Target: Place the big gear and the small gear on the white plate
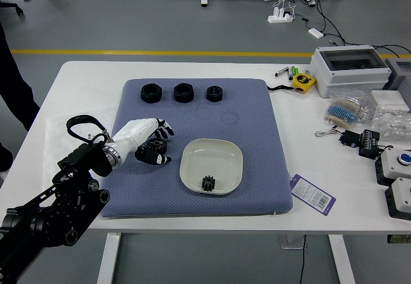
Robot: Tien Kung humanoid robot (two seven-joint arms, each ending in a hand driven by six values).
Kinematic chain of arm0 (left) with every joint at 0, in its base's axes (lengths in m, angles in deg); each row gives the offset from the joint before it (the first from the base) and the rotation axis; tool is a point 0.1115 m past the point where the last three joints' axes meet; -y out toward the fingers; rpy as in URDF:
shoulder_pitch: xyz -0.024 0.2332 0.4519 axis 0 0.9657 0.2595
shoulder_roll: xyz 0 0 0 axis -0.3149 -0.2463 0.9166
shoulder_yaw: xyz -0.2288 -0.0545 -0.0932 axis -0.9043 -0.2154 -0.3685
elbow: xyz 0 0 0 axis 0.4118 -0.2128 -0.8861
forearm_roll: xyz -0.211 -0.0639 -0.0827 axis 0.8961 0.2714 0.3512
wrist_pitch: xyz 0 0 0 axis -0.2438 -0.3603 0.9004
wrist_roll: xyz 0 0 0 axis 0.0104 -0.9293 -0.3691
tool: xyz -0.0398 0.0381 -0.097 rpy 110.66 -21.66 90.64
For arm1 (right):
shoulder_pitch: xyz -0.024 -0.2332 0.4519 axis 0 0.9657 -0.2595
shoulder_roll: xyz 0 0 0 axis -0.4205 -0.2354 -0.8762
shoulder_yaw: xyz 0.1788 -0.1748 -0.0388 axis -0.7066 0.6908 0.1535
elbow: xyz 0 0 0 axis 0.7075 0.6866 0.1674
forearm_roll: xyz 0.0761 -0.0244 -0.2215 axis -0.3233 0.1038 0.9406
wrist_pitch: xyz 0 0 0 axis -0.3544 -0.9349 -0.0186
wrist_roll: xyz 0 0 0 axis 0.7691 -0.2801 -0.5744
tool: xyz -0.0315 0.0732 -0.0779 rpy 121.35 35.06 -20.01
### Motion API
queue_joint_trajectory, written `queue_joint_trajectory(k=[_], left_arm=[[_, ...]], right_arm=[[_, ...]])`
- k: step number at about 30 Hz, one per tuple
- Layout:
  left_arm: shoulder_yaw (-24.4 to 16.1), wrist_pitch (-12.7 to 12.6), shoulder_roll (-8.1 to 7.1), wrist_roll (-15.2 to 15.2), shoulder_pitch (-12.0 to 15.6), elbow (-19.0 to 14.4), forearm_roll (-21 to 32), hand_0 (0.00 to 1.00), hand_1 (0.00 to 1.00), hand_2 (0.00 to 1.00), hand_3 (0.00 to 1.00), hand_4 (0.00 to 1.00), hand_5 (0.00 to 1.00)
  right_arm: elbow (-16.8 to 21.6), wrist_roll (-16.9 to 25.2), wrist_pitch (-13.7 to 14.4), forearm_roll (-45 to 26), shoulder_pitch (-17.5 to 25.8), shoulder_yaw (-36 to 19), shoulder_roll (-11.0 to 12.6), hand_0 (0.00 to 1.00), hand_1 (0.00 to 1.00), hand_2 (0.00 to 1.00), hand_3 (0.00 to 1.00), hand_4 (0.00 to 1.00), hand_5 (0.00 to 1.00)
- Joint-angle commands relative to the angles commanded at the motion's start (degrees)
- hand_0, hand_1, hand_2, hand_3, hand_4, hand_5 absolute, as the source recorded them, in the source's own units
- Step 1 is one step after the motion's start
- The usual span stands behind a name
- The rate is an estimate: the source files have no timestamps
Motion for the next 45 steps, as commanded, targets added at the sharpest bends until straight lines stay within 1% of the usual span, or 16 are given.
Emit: queue_joint_trajectory(k=[1,6,12,17,18,19,24,25,30,31,36,37,42,43,45], left_arm=[[-0.1,-0.1,0.00,0.0,0.0,-0.2,-0.1,0.606,0.633,0.678,0.648,0.957,0.097],[-0.1,-0.5,-0.11,0.2,0.0,-0.8,0.0,0.606,0.633,0.678,0.648,0.957,0.097],[0.0,-0.5,-0.15,0.3,0.0,-0.9,-0.1,0.609,0.631,0.671,0.651,0.956,0.094],[0.2,-0.2,-0.09,-0.1,-0.3,0.3,-0.7,0.610,0.631,0.674,0.652,0.958,0.094],[0.3,0.0,-0.13,-0.4,-0.4,0.7,-0.9,0.610,0.631,0.674,0.652,0.958,0.094],[0.3,0.1,-0.17,-0.5,-0.5,1.0,-1.2,0.624,0.637,0.695,0.657,0.963,0.098],[0.4,0.8,-0.41,-1.3,-0.6,2.0,-1.8,0.624,0.637,0.695,0.657,0.963,0.098],[0.4,0.9,-0.45,-1.5,-0.6,2.1,-1.9,0.592,0.615,0.656,0.635,0.900,0.074],[0.6,1.2,-0.61,-2.0,-0.5,2.4,-2.2,0.592,0.615,0.656,0.635,0.900,0.074],[0.6,1.2,-0.62,-2.0,-0.5,2.4,-2.2,0.510,0.517,0.567,0.603,0.681,0.002],[0.8,0.4,-0.54,-2.2,-0.5,2.4,-1.8,0.510,0.517,0.567,0.603,0.681,0.002],[0.8,0.2,-0.52,-2.3,-0.5,2.5,-1.7,0.316,0.364,0.419,0.503,0.196,0.002],[0.8,-0.9,-0.52,-2.5,-0.5,2.7,-1.3,0.316,0.364,0.419,0.503,0.196,0.002],[0.8,-0.9,-0.53,-2.5,-0.5,2.8,-1.2,0.301,0.263,0.329,0.418,0.244,0.002],[0.8,-1.0,-0.55,-2.6,-0.5,2.9,-1.1,0.301,0.263,0.329,0.418,0.244,0.002]], right_arm=[[0.0,0.0,0.0,0.0,0.0,0.0,0.0,0.649,0.646,0.734,0.583,0.844,0.682],[0.0,0.0,0.0,0.0,0.0,0.0,0.0,0.649,0.646,0.734,0.583,0.844,0.682],[0.0,0.1,0.0,-0.1,0.1,0.0,0.0,0.649,0.646,0.734,0.582,0.844,0.681],[0.0,0.1,0.1,-0.2,0.1,0.0,0.0,0.649,0.646,0.734,0.582,0.845,0.680],[0.0,0.1,0.1,-0.2,0.2,0.0,0.0,0.649,0.646,0.734,0.582,0.845,0.680],[0.0,0.1,0.1,-0.2,0.2,0.0,0.0,0.649,0.646,0.734,0.582,0.845,0.680],[0.0,0.0,0.1,0.0,0.3,-0.1,-0.1,0.649,0.646,0.734,0.582,0.845,0.680],[0.0,0.0,0.1,0.0,0.4,-0.1,-0.1,0.649,0.646,0.734,0.582,0.845,0.681],[0.0,0.0,0.2,0.0,0.6,-0.2,-0.1,0.649,0.646,0.734,0.582,0.845,0.681],[0.0,0.0,0.2,0.0,0.6,-0.2,-0.1,0.649,0.646,0.734,0.582,0.845,0.681],[0.0,-0.1,0.3,0.2,0.7,-0.3,-0.1,0.649,0.646,0.734,0.582,0.845,0.681],[0.0,-0.1,0.3,0.3,0.7,-0.3,-0.1,0.649,0.646,0.734,0.582,0.844,0.681],[0.0,0.0,0.3,0.1,0.8,-0.2,-0.2,0.649,0.646,0.734,0.582,0.844,0.681],[0.0,0.0,0.3,0.0,0.8,-0.2,-0.2,0.649,0.647,0.734,0.582,0.844,0.682],[0.0,0.1,0.2,-0.1,0.8,-0.1,-0.1,0.649,0.647,0.734,0.582,0.844,0.682]])
